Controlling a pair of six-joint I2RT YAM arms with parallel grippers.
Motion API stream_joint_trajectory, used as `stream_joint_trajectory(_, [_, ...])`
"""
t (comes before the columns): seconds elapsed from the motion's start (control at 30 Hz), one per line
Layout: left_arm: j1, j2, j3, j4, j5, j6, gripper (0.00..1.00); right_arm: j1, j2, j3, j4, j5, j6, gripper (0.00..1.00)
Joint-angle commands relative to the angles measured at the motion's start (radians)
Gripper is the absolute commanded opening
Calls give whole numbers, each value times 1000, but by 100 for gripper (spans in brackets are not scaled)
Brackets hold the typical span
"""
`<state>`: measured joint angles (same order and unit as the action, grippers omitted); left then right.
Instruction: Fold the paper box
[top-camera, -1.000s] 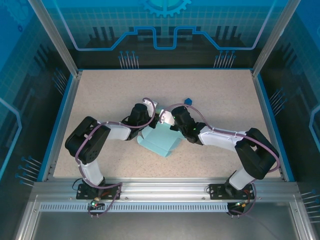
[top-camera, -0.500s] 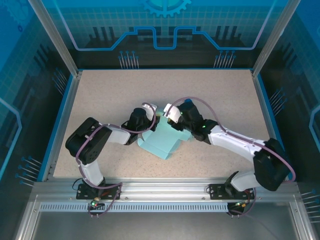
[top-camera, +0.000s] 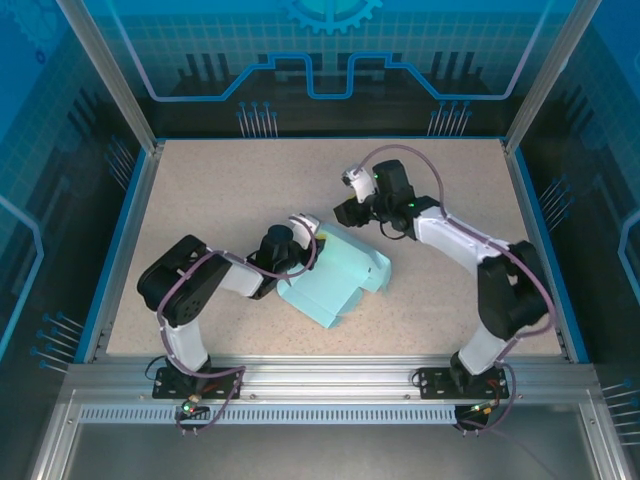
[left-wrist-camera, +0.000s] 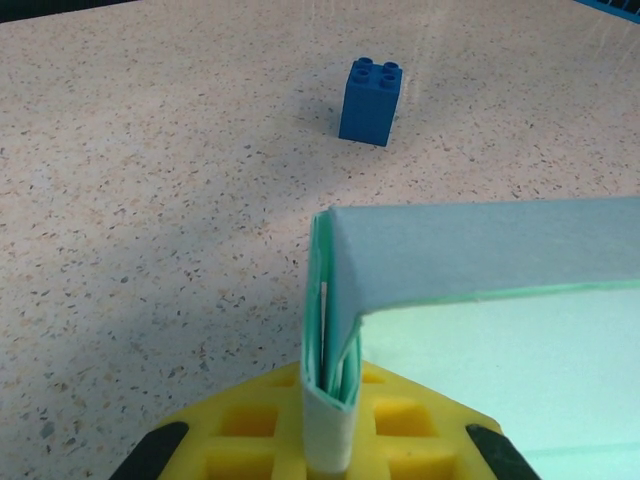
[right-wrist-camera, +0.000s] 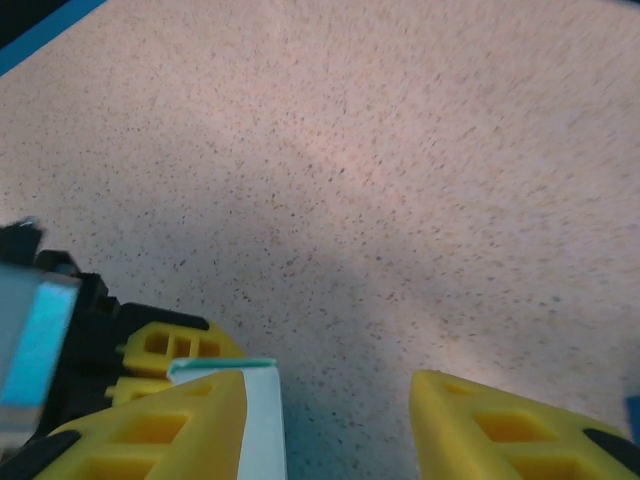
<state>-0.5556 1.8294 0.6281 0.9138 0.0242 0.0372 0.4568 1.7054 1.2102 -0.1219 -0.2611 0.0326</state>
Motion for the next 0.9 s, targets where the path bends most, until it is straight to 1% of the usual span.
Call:
stream_joint_trajectory(0.0, [-13,32,-28,60,25,26,0,-11,87,70,-39,-96,94,47])
stream_joint_trajectory(0.1, [-13,31,-26,55,23,26,0,-4,150,108,-45,-136,110,46])
stream_joint_trajectory(0.17, [-13,31,-23,44,22,24,0,5,171,115,-50,-142,113,46])
stream_joint_trajectory(0.43, [-14,39,-13,27,15,15,3,23,189,55,-22,-130,130,46])
stream_joint_trajectory(0.87, [-14,42,-8,7,10,17,14,80,185,-17,2,-15,132,46])
